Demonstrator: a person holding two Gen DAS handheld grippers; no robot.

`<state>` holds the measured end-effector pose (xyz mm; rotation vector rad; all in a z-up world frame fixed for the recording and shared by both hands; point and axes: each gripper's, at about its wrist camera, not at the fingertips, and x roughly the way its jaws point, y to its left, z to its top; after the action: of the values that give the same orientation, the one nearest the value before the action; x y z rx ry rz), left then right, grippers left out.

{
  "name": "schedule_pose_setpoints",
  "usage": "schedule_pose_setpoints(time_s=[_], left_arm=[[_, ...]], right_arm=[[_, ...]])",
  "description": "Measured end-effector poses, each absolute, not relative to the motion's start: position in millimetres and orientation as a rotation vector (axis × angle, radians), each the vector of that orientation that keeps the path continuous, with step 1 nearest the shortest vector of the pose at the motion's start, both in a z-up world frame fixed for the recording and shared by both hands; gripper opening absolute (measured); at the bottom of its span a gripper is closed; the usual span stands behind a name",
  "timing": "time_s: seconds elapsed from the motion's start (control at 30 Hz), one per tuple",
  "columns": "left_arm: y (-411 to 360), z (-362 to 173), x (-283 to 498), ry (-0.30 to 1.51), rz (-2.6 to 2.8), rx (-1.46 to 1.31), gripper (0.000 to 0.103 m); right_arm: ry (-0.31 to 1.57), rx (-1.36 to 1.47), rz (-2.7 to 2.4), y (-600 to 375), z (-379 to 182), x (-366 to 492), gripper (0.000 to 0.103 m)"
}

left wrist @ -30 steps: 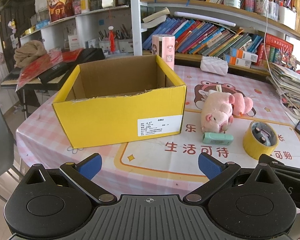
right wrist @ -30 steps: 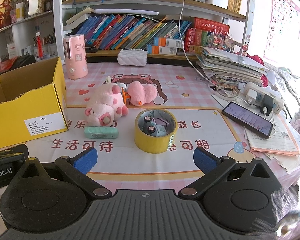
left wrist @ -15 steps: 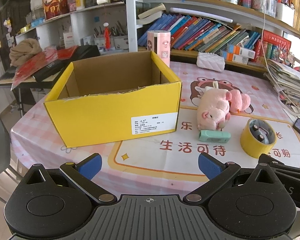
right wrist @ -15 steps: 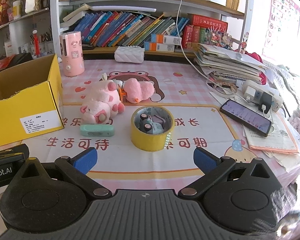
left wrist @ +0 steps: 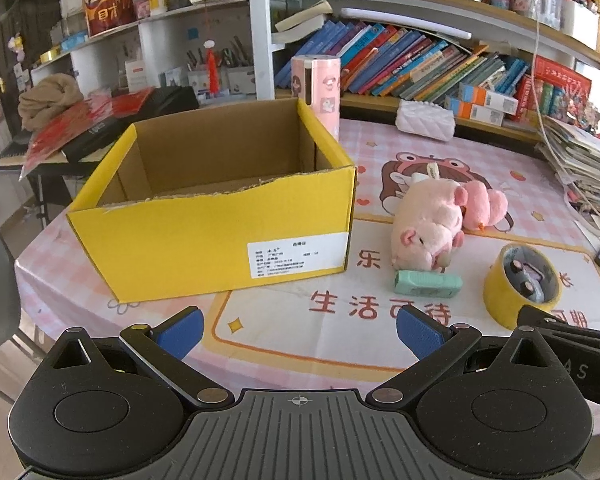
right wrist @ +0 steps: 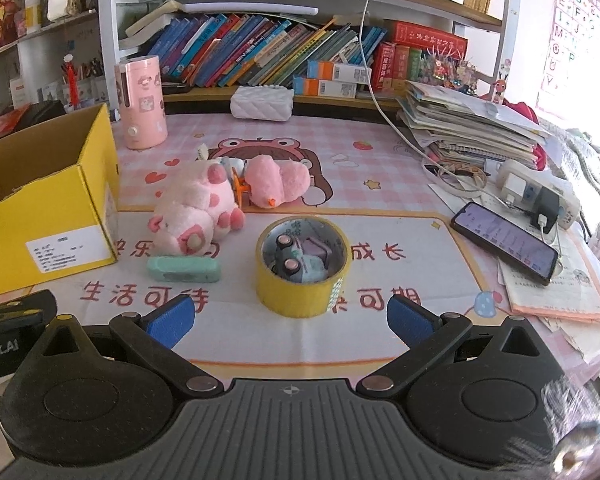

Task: Organize objects
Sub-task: 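Grasp the yellow tape roll with the right tool and lift it off the cars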

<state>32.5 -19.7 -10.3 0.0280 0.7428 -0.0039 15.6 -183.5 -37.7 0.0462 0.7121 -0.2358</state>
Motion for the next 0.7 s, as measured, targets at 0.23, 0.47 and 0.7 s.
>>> schedule_pose_setpoints(time_s=[0.23,0.47,0.7], left_arm=[[-31,-13,51,0.762,0.067,0.019,0.103],[-44,-15,62,0.778,0.078,0.022,0.103],[-52,-17,64,0.782,0.082,0.006,0.103]], right_arm=[[0.762,0.055,-0.229,-207,-45,42,0.103],[0.807,0.037,-0.194,-223,-53,66,0.103],[0.854,0.007,-0.157,-231,-63,89,0.103]])
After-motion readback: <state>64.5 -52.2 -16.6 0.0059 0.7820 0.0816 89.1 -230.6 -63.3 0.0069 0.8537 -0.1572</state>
